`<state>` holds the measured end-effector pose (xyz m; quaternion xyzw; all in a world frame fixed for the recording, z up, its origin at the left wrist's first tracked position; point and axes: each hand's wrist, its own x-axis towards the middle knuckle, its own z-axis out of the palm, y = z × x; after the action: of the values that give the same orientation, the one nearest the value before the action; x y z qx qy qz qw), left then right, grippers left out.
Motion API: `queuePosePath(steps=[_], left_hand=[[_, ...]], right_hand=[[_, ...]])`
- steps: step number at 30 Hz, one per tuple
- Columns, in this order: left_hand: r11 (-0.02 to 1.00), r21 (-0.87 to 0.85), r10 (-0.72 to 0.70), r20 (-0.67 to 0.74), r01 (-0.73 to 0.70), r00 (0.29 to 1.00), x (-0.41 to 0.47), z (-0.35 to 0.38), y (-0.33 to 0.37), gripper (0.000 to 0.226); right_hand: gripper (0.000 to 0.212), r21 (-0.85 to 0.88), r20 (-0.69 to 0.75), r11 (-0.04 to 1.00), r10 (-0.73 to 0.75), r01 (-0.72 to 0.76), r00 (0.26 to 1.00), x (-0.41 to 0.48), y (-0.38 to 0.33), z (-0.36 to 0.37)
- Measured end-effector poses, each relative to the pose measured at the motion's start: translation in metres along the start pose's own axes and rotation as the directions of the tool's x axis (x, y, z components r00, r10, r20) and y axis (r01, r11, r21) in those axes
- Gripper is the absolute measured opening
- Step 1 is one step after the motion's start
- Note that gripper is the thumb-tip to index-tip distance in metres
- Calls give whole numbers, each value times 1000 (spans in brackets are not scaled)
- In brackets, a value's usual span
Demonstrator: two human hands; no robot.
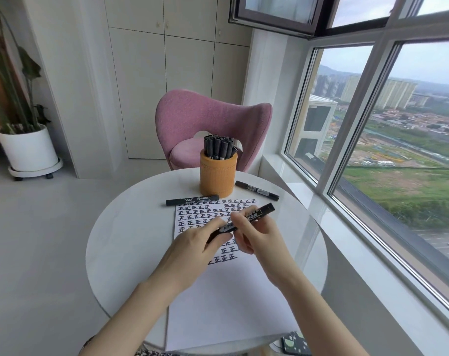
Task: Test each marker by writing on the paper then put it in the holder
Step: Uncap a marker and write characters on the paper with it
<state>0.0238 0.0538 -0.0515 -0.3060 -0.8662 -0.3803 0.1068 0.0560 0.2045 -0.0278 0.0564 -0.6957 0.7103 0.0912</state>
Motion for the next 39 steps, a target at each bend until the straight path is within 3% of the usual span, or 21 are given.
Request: queuePosePath(steps=[3,8,12,17,22,28,31,39], left_hand=[[995,-102,-7,34,10,999,-3,2,1,15],[945,-306,-118,13,116,993,-10,1,-13,14],[874,-458,-210,-53,164,976,-17,2,-27,12],[844,-502,-277,-108,188,955,-18,3,-34,13],[801,-569,-295,-103,187,950,-18,3,-33,9],[812,-540,-317,-86,223,945,-18,4,-36,9],[817,-528,-316,-73,232,946,-19,5,-35,10],[805,-537,-335,-58,253,941,-19,5,-37,9]], right_hand=[[10,4,-75,1000,29,-29,997,-1,4,0],[29,133,-181,989,88,-64,980,-4,6,-20],[21,110,-221,982,176,-155,959,-5,9,-31],[40,-87,-286,983,129,-159,950,-1,23,-25],[20,-120,-294,982,108,-148,950,-1,29,-22],[41,-271,-370,952,30,-139,929,-2,38,-20],[34,-321,-421,936,-3,-146,907,0,40,-22],[29,-371,-390,918,-14,-143,921,-1,43,-20]])
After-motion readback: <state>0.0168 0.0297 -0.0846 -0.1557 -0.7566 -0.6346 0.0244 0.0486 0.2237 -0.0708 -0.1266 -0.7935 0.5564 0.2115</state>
